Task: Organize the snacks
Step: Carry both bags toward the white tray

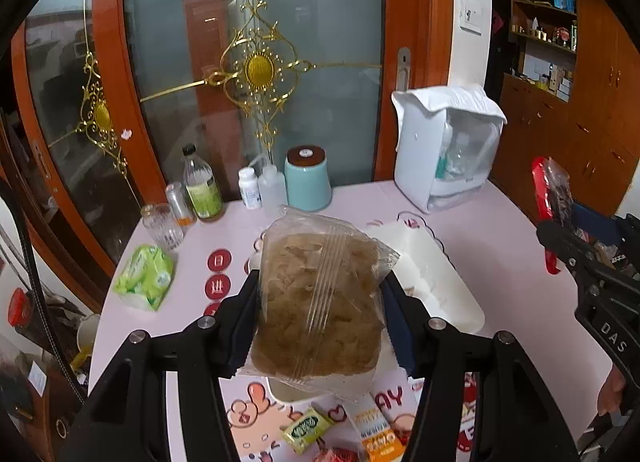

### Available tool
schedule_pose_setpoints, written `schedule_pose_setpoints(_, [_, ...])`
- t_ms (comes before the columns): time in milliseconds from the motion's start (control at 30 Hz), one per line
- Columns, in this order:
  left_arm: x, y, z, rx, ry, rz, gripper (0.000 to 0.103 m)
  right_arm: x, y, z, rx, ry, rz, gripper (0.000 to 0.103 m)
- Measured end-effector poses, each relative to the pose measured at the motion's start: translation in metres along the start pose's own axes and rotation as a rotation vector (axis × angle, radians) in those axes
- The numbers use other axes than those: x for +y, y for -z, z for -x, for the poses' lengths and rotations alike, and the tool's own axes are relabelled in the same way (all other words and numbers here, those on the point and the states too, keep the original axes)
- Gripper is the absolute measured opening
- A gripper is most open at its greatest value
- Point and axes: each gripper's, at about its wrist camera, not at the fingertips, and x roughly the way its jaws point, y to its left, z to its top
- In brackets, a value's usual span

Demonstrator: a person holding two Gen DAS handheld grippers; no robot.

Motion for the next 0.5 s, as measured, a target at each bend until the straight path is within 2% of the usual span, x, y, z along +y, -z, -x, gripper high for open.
schedule_pose_setpoints(233, [-0.004, -0.019, -0.015, -0.027, -0.013, 0.014, 0.056, -0.001, -0.007, -0.04, 0.058, 0.002, -0.014, 0.042])
schedule_pose_setpoints(500, [-0.004, -0.023, -0.053, 0.011, -0.026, 0.063, 0.056, 0.001, 0.006, -0.083, 0.143, -0.005, -0.034, 0.043])
